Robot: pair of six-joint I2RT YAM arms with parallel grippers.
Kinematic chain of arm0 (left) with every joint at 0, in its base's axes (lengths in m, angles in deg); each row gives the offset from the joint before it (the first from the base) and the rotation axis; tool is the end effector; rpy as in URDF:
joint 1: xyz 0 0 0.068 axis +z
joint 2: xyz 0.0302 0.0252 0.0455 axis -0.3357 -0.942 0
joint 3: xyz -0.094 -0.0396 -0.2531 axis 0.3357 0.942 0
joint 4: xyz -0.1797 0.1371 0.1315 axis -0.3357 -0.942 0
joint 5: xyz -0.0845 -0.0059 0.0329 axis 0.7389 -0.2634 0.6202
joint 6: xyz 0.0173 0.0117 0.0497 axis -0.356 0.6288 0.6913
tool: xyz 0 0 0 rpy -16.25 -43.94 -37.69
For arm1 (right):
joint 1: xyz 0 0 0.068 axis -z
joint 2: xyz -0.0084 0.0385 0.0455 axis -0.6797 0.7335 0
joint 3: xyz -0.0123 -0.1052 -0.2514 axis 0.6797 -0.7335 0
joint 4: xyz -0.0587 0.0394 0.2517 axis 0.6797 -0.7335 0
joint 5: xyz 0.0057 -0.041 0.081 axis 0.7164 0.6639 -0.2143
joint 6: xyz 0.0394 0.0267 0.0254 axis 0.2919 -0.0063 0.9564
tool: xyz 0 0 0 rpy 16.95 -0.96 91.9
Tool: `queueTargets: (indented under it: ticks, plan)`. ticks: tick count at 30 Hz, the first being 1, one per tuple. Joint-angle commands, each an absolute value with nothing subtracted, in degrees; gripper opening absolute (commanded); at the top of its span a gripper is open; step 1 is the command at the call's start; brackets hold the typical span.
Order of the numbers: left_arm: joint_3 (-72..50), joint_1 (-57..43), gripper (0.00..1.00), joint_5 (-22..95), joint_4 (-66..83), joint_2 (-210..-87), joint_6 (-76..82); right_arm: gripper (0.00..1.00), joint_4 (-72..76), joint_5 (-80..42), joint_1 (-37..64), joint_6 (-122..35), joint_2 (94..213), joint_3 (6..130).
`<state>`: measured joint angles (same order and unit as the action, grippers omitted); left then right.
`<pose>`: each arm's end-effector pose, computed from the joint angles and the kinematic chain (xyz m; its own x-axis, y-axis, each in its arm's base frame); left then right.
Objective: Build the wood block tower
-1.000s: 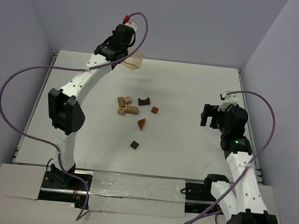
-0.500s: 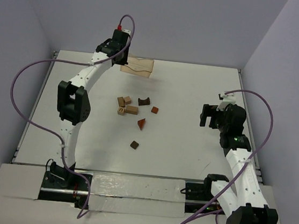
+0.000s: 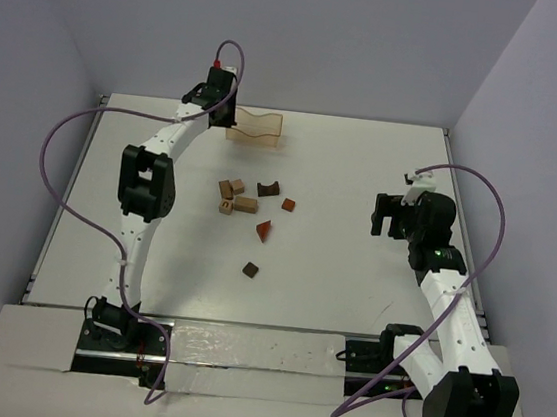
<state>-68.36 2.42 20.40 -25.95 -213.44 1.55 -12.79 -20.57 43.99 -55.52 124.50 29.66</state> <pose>0.5309 -0.1593 0.2246 -0.6758 -0.0266 -0.7366 0.0451 0.9960 -0.0773 0.2053 0.0013 0.2626 -0.4881 -0.0765 -0.8694 -0.1564 0.9877 0.0009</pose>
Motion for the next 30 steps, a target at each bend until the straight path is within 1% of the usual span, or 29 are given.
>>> queueTargets:
  ticks: [1, 6, 18, 22, 30]
  plan:
    - [-74.01, 2.48, 0.00, 21.01, -20.73, -215.17, -0.34, 1.00, -12.18, -21.12, 44.40, -56.03, 125.14, 32.64]
    - [-75.72, 2.83, 0.01, 20.53, -20.09, -216.96, -0.73, 1.00, -12.27, -21.34, 44.35, -56.04, 125.80, 32.81]
    - [-76.25, 3.61, 0.13, 21.41, -20.12, -218.37, -1.39, 1.00, -12.36, -21.65, 44.40, -56.04, 126.54, 32.90]
    - [-76.25, 3.80, 0.14, 22.21, -20.04, -218.54, -1.40, 1.00, -12.45, -21.72, 44.39, -56.04, 126.54, 32.99]
    - [-76.18, 3.80, 0.21, 23.03, -19.71, -219.34, -1.40, 1.00, -12.44, -21.82, 44.40, -56.12, 126.90, 32.99]
